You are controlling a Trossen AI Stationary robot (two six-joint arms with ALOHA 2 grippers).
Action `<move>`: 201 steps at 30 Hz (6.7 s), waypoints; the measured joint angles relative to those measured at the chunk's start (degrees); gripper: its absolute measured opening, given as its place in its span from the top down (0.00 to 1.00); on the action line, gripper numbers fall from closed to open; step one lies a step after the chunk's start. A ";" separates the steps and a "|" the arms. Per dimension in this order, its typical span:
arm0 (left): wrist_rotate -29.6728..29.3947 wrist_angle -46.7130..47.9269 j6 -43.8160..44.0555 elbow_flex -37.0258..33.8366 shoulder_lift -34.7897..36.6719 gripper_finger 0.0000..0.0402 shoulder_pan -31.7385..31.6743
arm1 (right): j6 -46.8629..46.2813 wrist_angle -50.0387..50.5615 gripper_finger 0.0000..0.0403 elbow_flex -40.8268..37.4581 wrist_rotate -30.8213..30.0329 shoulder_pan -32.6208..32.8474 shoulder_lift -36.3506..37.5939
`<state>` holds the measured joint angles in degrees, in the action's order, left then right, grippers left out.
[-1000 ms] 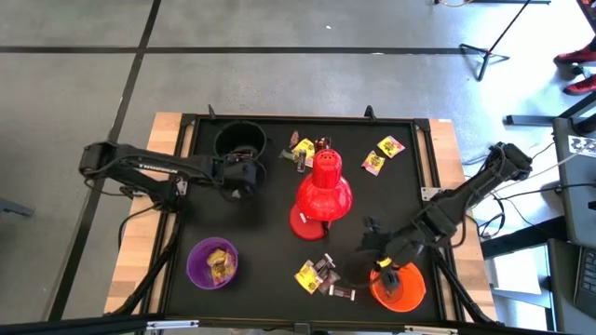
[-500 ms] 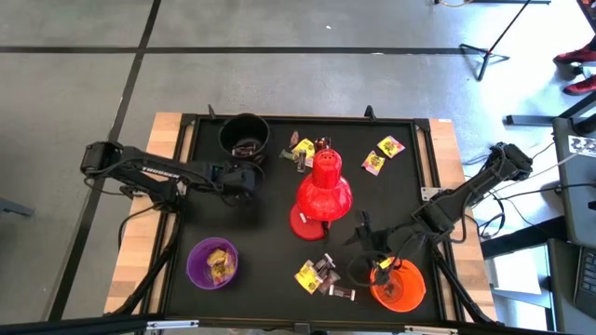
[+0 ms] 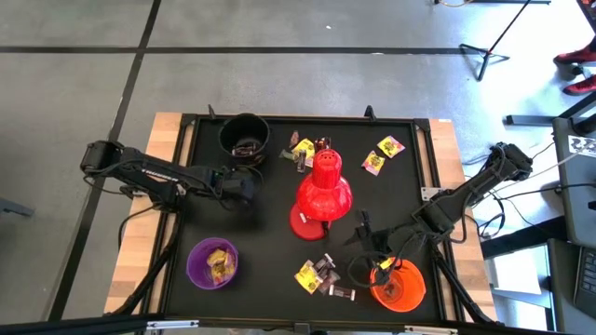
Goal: Organize candy in baskets
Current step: Put the green gummy into the orange bucket
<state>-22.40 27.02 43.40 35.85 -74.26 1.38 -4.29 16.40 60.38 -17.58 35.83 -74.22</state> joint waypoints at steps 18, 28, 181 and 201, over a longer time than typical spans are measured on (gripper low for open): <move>4.75 -1.67 0.85 0.20 -12.00 0.62 -0.93 | -0.03 -0.05 0.62 0.00 0.00 0.00 0.00; 5.18 -2.20 -0.33 1.53 -12.35 0.93 1.49 | 0.09 -0.04 0.62 0.00 -3.88 0.02 0.00; -9.53 -30.46 -23.57 20.35 -14.19 1.00 24.69 | 0.31 -22.86 0.85 -0.07 -0.22 -13.05 -16.90; -10.73 -30.49 -22.58 20.48 -14.21 0.70 24.62 | 0.05 -16.59 1.00 -0.04 8.80 -12.50 -11.63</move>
<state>-33.13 -3.46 20.82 56.34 -88.47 26.00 -4.24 -0.19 60.34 -8.78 23.33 -85.84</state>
